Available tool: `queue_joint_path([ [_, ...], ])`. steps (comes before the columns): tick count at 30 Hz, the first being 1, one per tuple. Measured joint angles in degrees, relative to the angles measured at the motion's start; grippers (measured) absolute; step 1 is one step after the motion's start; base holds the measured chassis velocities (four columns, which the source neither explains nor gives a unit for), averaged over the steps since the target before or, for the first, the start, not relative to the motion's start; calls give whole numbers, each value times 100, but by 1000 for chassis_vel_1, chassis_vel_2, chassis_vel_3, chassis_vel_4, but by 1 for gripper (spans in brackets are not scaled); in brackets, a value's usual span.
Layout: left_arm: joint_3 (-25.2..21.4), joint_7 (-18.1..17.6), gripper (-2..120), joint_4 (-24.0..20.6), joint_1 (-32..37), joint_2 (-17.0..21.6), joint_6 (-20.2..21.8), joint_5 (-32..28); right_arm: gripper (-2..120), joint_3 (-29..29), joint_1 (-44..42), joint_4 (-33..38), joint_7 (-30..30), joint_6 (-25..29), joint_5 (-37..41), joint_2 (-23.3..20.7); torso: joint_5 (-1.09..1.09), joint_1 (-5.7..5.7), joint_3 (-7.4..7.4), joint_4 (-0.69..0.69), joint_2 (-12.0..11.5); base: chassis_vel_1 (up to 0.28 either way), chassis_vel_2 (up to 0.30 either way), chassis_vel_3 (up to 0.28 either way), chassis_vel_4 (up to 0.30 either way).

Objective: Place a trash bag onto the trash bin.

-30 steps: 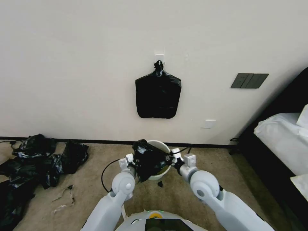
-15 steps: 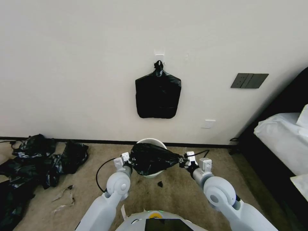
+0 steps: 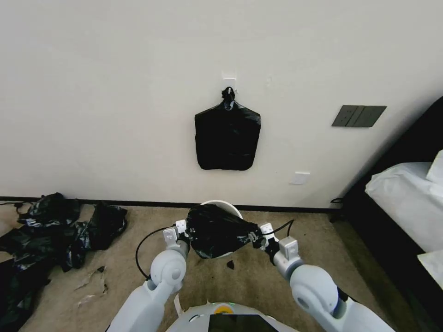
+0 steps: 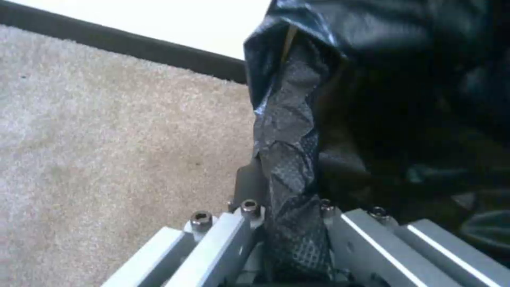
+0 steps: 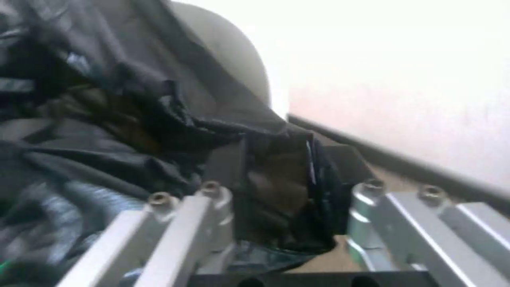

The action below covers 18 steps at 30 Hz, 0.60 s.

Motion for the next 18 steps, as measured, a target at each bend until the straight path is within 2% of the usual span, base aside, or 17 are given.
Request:
queue_joint_path([
  [2,-4,-1,0,-77,15,53,51,15,44,-27,-82,43,-256,196,-611,-100,0,0,0,0,0,0,0,0,0],
  [3,-4,-1,0,-77,15,53,51,15,44,-27,-82,43,-256,196,-611,-100,0,0,0,0,0,0,0,0,0],
  [6,-29,-3,0,-138,17,116,85,14,54,22,-204,89,-423,376,-1212,-213,0,0,0,0,0,0,0,0,0],
  [11,-62,-6,0,-156,7,155,114,-2,76,177,-364,140,-541,760,-1834,-324,0,0,0,0,0,0,0,0,0],
  [12,-62,-6,0,-156,7,155,114,-2,76,177,-364,140,-541,760,-1834,-324,0,0,0,0,0,0,0,0,0],
  [14,-53,-8,0,-188,11,161,141,-8,86,207,-396,232,-644,988,-2133,-386,0,0,0,0,0,0,0,0,0],
  [16,-47,-10,0,-199,11,161,150,-8,89,211,-395,268,-700,1084,-2257,-421,0,0,0,0,0,0,0,0,0],
  [18,-18,-21,0,-251,13,173,191,-10,97,135,-292,366,-869,1284,-2528,-560,0,0,0,-1,0,0,0,0,0],
])
